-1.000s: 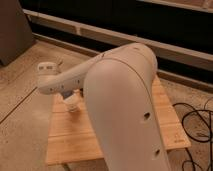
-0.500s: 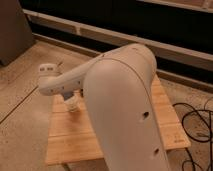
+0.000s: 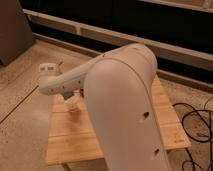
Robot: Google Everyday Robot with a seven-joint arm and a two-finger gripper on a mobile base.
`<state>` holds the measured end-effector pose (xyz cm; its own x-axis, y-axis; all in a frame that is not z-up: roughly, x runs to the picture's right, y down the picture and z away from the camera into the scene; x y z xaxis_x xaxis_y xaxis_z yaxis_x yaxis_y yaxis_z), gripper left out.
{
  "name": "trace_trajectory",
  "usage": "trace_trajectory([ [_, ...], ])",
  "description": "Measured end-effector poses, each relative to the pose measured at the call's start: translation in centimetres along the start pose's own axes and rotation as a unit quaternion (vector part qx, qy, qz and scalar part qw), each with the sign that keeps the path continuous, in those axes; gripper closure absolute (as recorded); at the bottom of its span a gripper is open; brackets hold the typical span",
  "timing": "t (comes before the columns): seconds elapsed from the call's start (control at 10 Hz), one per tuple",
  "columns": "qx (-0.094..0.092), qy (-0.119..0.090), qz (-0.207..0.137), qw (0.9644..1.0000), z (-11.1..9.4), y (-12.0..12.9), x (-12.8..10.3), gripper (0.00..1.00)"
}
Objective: Place the white sponge in the ceramic cup
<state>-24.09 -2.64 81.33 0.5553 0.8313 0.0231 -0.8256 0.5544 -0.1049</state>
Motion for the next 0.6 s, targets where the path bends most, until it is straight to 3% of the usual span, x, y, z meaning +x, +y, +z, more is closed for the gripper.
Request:
trace_trajectory([
  [0.2, -0.001, 0.004, -0.001, 1.0000, 0.20, -0.03, 0.16, 0.43],
  [0.3, -0.001, 0.005, -0.001, 1.0000, 0.26, -0.07, 0.18, 0.38],
  [0.6, -0.001, 0.007, 0.000, 1.0000, 0.39, -0.19, 0.20, 0.37],
])
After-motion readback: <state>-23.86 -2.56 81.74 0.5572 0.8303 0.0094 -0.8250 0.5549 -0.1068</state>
